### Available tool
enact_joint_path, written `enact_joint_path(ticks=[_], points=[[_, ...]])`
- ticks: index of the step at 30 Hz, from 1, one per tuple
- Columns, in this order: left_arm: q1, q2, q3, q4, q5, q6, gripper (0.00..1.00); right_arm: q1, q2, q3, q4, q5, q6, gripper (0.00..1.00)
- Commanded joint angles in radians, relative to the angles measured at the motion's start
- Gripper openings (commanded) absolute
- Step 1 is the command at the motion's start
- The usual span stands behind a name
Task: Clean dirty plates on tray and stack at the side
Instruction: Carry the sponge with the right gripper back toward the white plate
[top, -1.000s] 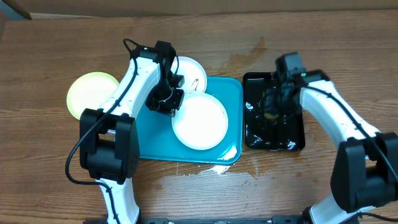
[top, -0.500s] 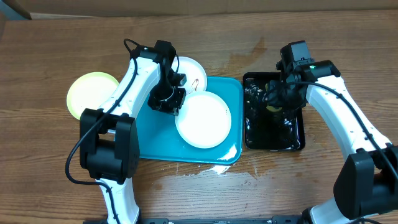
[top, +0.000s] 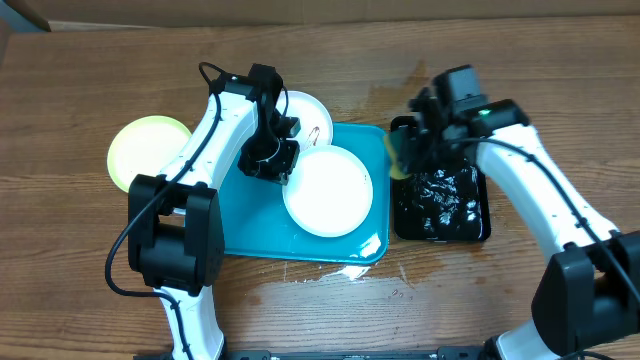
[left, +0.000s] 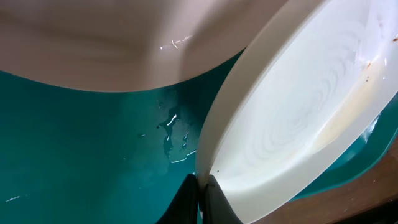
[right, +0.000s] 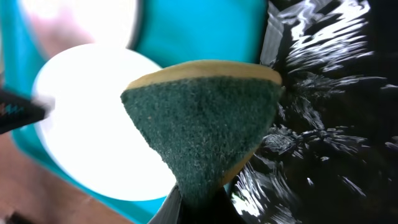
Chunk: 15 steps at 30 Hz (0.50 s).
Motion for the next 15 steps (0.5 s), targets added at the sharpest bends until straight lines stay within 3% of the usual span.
enact_joint_path(ticks=[1,9,15], points=[[-0.006,0.0,0.019,0.001,0.025,0.018,0.04,0.089,-0.02,0.019,0.035,0.005,-0.014,0.04],[-0.005,0.0,0.019,-0.034,0.025,0.02,0.04,0.243,-0.014,0.003,0.136,0.267,-0.013,0.04],[-0.004,0.0,0.022,-0.063,0.056,0.024,0.04,0.276,-0.014,-0.01,0.192,0.315,-0.04,0.04]])
